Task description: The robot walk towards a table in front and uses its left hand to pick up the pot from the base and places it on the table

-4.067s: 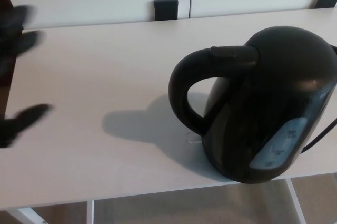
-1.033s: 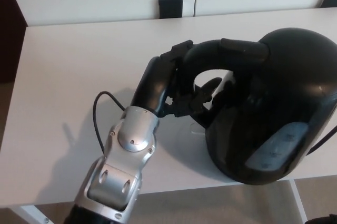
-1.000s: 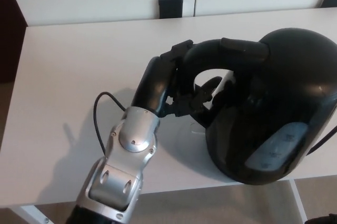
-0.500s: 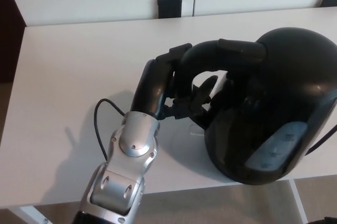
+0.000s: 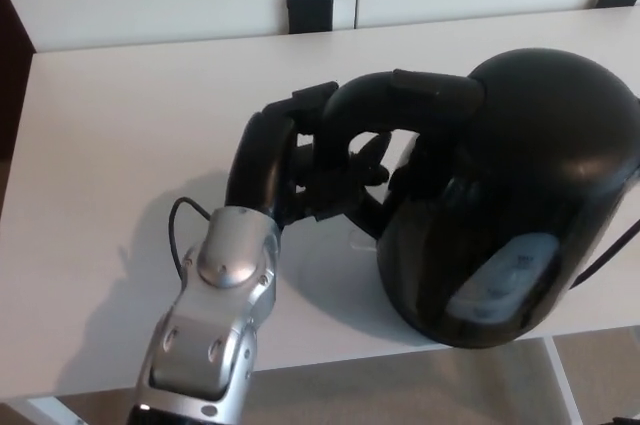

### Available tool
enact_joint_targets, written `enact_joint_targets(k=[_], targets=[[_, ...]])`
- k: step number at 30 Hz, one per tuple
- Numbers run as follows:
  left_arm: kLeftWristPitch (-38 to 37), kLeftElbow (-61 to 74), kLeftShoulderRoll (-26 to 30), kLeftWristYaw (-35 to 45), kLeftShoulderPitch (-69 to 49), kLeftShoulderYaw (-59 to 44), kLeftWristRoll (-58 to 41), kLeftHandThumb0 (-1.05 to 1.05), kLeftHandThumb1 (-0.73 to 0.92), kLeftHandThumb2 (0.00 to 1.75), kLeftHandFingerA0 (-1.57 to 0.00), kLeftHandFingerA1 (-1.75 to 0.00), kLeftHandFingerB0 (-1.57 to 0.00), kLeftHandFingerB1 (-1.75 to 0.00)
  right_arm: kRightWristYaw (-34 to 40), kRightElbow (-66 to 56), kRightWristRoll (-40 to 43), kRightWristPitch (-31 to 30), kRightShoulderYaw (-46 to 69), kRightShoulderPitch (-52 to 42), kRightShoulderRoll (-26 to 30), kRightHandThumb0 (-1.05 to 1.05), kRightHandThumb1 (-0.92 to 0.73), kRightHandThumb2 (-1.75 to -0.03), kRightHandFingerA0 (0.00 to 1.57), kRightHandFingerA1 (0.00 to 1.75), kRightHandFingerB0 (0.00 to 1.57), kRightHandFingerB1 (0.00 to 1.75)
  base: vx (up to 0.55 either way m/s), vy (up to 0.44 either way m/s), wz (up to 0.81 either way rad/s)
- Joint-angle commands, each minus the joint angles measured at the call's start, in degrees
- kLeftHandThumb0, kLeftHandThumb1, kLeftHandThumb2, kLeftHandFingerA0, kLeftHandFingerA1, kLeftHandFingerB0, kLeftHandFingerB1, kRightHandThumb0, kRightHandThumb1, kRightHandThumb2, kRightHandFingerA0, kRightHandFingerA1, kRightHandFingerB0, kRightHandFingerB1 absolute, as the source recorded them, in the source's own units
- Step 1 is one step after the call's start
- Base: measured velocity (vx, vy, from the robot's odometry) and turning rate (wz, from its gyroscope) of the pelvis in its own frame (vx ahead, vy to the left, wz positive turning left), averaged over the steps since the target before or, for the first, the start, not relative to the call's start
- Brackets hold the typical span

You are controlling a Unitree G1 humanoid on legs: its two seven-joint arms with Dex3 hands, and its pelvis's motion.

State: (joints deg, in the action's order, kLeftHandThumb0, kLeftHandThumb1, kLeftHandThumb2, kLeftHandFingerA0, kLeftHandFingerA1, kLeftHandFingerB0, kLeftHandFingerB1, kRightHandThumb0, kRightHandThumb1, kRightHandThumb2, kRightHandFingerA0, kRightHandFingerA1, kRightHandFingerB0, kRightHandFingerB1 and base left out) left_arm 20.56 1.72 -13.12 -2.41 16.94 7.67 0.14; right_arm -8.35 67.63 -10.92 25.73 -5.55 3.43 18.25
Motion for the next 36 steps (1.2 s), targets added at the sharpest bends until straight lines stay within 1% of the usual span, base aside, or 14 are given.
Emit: enact_joint_targets(k=[1, 10, 12, 18, 19, 22, 25, 26, 27, 32, 33, 34, 35, 36], targets=[[10.24, 7.37, -12.90, -4.46, 3.14, -6.41, -14.88, -0.21, 0.65, 0.70, -1.14, -1.26, -0.96, -0.95, 0.59, 0.25, -0.97, 0.75, -0.45, -0.04, 0.97, -1.05, -0.36, -0.80, 0.79, 0.70, 0.52, 0.54, 0.00, 0.000, 0.00], [14.28, 10.62, -14.60, -7.77, 6.40, -7.26, -16.47, -0.20, 0.69, 0.68, -1.09, -1.34, -0.95, -1.04, -0.03, -0.42, -0.73, 0.70, -0.65, 0.02, 1.35, -1.05, -0.37, -0.80, 0.82, 0.68, 0.52, 0.52, 0.00, 0.000, 0.00], [14.99, 10.40, -15.35, -8.30, 7.37, -8.53, -17.62, -0.18, 0.70, 0.73, -1.07, -1.37, -0.92, -1.08, -0.30, -0.44, -1.02, 0.59, -1.04, 0.23, 1.34, -0.85, -0.32, -0.81, 0.80, 0.70, 0.48, 0.53, 0.00, 0.000, 0.00], [15.79, 10.78, -14.30, -8.75, 7.75, -8.68, -19.73, -0.17, 0.69, 0.78, -1.06, -1.39, -0.89, -1.10, -0.76, -0.52, -0.64, 0.45, -1.01, 0.11, 1.26, -0.85, -0.32, -0.81, 0.81, 0.70, 0.48, 0.53, 0.00, 0.000, 0.00], [16.25, 10.97, -14.22, -9.08, 8.27, -9.26, -20.59, -0.19, 0.70, 0.78, -1.08, -1.40, -0.91, -1.12, -0.70, -0.53, -0.85, 0.31, -1.20, 0.21, 1.28, -0.91, -0.52, -0.60, 0.73, 0.59, 0.56, 0.50, 0.00, 0.000, 0.00], [16.36, 10.99, -13.43, -9.56, 9.01, -9.80, -21.92, -0.19, 0.70, 0.80, -1.10, -1.37, -0.92, -1.11, -0.62, -0.58, -1.06, -0.08, -1.45, 0.45, 1.19, -0.89, -0.52, -0.57, 0.73, 0.59, 0.57, 0.50, 0.00, 0.000, 0.00], [15.98, 10.84, -12.75, -9.80, 9.47, -10.14, -22.89, -0.19, 0.70, 0.80, -1.10, -1.37, -0.92, -1.11, -0.62, -0.69, -1.19, -0.47, -1.67, 0.52, 1.27, -0.89, -0.52, -0.57, 0.73, 0.59, 0.57, 0.50, 0.00, 0.000, 0.00], [16.61, 10.77, -11.21, -9.36, 10.52, -12.36, -24.74, -0.20, 0.70, 0.84, -1.00, -1.46, -0.81, -1.17, -0.47, -0.37, -1.05, -0.26, -1.56, 0.55, 1.16, -0.92, -0.51, -0.61, 0.73, 0.58, 0.57, 0.50, 0.00, 0.000, 0.00], [16.88, 10.60, -10.15, -9.17, 11.16, -13.64, -25.83, -0.16, 0.72, 0.82, -0.97, -1.49, -0.76, -1.16, -0.41, -0.22, -0.99, -0.28, -1.51, 0.63, 1.15, -0.90, -0.52, -0.58, 0.73, 0.58, 0.57, 0.50, 0.00, 0.000, 0.00], [17.26, 10.37, -9.46, -9.31, 11.67, -14.43, -26.68, -0.16, 0.72, 0.82, -0.97, -1.49, -0.76, -1.16, -0.43, -0.19, -1.01, -0.43, -1.50, 0.76, 1.20, -0.90, -0.52, -0.58, 0.73, 0.58, 0.57, 0.50, 0.00, 0.000, 0.00], [17.66, 9.81, -7.69, -9.50, 12.78, -16.92, -27.77, -0.15, 0.76, 0.78, -0.94, -1.58, -0.74, -1.23, -0.53, -0.15, -1.07, -0.43, -1.54, 0.83, 1.28, -0.94, -0.40, -0.80, 0.71, 0.63, 0.56, 0.56, 0.00, 0.000, 0.00], [18.26, 8.98, -5.05, -9.77, 14.46, -20.68, -29.39, -0.15, 0.76, 0.78, -0.94, -1.58, -0.74, -1.23, -0.69, -0.08, -1.17, -0.44, -1.61, 0.94, 1.41, -0.94, -0.40, -0.80, 0.71, 0.63, 0.56, 0.56, 0.00, 0.000, 0.00], [18.59, 9.02, -4.22, -10.05, 14.76, -21.23, -29.18, -0.13, 0.78, 0.77, -0.92, -1.60, -0.69, -1.24, -0.71, -0.01, -1.11, -0.52, -1.56, 0.89, 1.39, -0.95, -0.39, -0.79, 0.75, 0.64, 0.56, 0.55, 0.00, 0.000, 0.00], [19.32, 9.04, -3.03, -10.43, 15.37, -22.30, -28.88, -0.13, 0.78, 0.77, -0.92, -1.60, -0.69, -1.24, -0.74, 0.12, -1.01, -0.65, -1.50, 0.81, 1.36, -0.95, -0.39, -0.79, 0.75, 0.64, 0.56, 0.55, 0.00, 0.000, 0.00]])
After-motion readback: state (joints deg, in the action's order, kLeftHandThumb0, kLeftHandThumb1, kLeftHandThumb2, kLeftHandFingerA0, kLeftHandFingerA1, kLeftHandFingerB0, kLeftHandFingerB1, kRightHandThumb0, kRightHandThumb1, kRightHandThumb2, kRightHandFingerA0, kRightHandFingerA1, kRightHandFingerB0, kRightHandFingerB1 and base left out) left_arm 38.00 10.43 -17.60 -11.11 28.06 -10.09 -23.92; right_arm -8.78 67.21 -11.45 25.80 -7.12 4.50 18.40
